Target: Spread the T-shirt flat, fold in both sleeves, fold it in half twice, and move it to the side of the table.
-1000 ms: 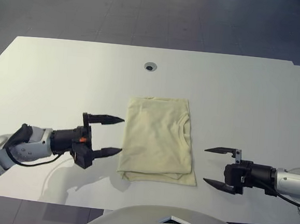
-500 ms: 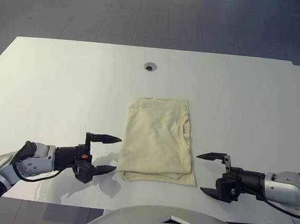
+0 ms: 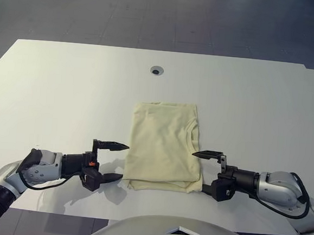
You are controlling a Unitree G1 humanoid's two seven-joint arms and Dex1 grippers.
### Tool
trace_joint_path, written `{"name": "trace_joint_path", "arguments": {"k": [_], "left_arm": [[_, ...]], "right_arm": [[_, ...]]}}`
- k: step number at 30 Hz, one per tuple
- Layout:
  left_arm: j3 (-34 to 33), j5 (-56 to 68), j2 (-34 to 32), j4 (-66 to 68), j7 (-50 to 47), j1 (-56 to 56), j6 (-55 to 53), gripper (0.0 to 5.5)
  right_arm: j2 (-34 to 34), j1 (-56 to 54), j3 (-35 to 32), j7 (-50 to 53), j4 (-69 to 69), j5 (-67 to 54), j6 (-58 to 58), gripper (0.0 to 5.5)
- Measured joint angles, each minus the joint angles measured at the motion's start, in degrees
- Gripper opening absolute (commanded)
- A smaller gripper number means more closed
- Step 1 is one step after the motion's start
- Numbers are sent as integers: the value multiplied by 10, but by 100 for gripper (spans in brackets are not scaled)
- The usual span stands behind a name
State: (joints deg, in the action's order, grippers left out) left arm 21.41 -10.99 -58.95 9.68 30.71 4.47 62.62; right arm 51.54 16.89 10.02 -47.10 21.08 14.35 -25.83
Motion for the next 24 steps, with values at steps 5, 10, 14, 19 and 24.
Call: {"name": "trace_joint_path", "arguments": {"k": [5,10,14,19,24], "left_arm": [[7,1,17,0,17,-10,2,491],[28,6,23,1,41,-19,9,416],[38,6,27,3,58,-23,14,353],[46,5,40,8,74,-29,16,267],[49,2,42,18,82,-30,20,170]], "right_arm": [[7,0,7,6,-8,0,-14,469],[12,4,15,6,-12,0,-17,394],[17,5,20,7,-14,0,-17,332],[22,7,29,6,-17,0,-17,246],[22,3,42,5,-22,0,-18,149]]}}
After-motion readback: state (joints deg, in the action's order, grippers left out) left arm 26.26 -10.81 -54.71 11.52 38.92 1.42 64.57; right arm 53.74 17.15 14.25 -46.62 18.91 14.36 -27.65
